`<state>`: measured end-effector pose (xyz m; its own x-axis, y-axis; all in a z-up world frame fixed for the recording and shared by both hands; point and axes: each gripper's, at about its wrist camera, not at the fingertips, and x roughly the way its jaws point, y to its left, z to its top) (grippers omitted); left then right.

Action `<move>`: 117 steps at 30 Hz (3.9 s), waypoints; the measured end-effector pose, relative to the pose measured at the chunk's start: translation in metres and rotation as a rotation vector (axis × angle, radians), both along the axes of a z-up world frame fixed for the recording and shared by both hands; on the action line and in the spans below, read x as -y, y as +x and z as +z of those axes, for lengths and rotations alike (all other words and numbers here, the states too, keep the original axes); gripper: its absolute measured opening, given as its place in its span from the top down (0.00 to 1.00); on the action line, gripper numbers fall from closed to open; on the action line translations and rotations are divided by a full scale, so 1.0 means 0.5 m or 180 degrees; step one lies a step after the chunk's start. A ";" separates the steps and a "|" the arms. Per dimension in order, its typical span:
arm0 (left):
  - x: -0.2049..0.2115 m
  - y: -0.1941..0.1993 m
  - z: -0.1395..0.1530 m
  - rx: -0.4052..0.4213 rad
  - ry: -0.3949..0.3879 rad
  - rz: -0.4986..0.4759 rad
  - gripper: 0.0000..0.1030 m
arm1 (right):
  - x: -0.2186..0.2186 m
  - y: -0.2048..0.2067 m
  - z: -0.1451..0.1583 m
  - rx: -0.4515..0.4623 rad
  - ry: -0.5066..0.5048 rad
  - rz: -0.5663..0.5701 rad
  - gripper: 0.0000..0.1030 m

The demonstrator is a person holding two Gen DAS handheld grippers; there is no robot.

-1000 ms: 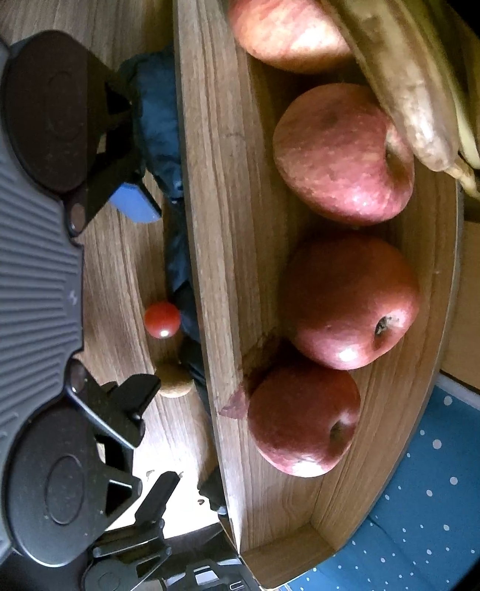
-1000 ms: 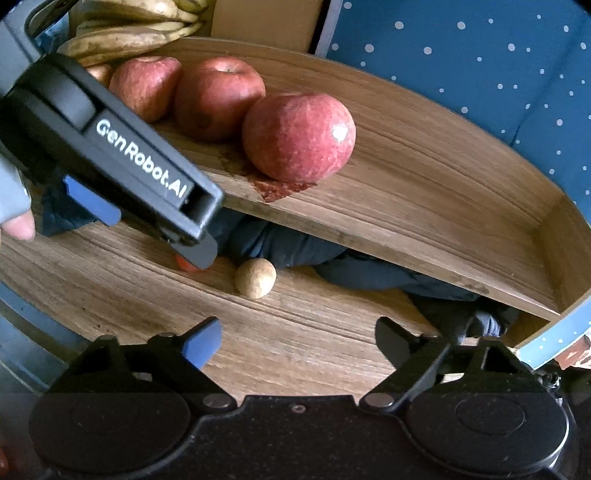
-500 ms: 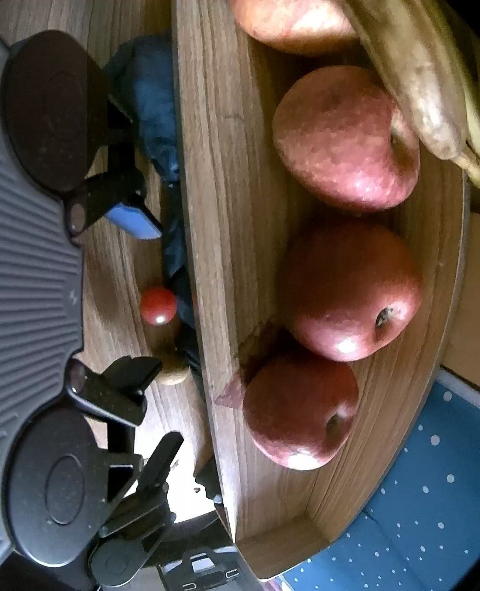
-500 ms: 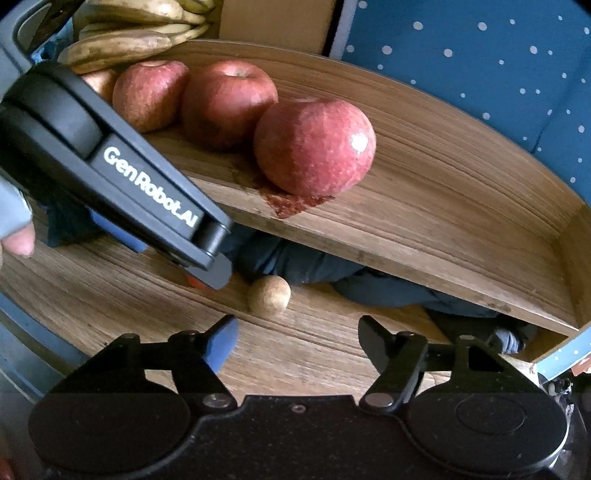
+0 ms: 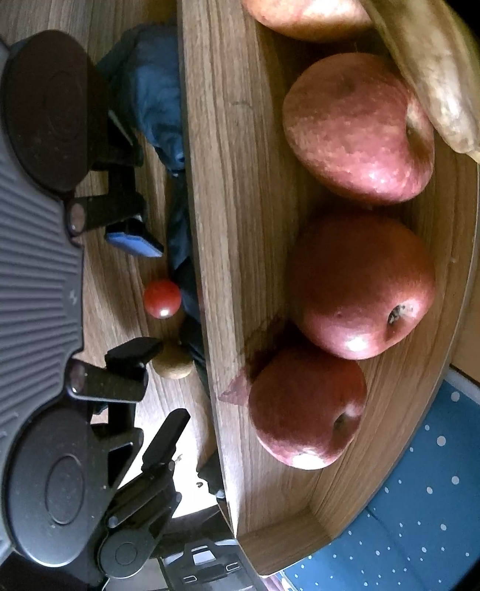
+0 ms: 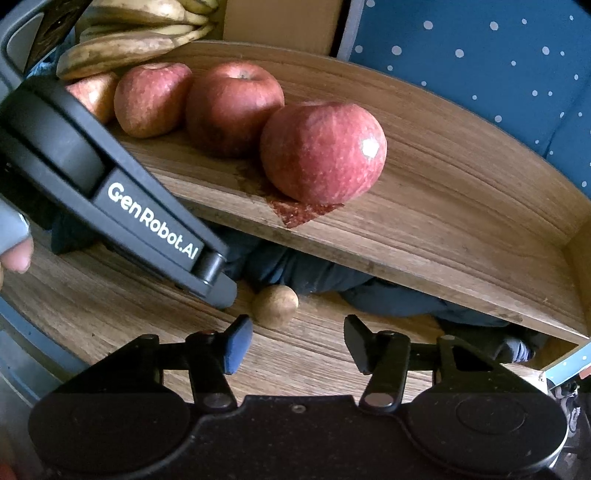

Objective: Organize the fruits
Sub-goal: 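Close the left tool on the cherry tomato while the right tool grasps the small brown fruit, then carry the cherry tomato and small brown fruit over the tray and lower them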

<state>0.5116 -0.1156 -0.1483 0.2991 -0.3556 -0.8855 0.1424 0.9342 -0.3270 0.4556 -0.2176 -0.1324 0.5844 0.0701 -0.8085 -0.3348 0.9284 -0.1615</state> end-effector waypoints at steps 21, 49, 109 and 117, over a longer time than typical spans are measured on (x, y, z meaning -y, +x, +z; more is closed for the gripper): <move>-0.014 0.009 -0.003 -0.0031 -0.0072 -0.0009 0.68 | 0.004 0.033 -0.020 -0.0106 0.0171 -0.0037 0.56; -0.030 0.004 0.004 -0.0007 -0.0070 0.0005 0.75 | 0.009 0.029 -0.027 -0.0097 0.0204 -0.0017 0.69; -0.141 -0.315 0.076 0.0101 0.0221 0.0553 0.75 | -0.035 -0.270 0.099 0.0015 0.0601 0.0464 0.72; -0.145 -0.333 0.067 0.0041 0.0267 0.0557 0.75 | -0.050 -0.290 0.084 -0.0082 0.0614 0.0489 0.71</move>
<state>0.3453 -0.0429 -0.1149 0.3613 -0.2224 -0.9055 -0.0208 0.9690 -0.2463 0.3104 -0.1927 -0.0904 0.5343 0.3110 -0.7860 -0.4762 0.8790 0.0241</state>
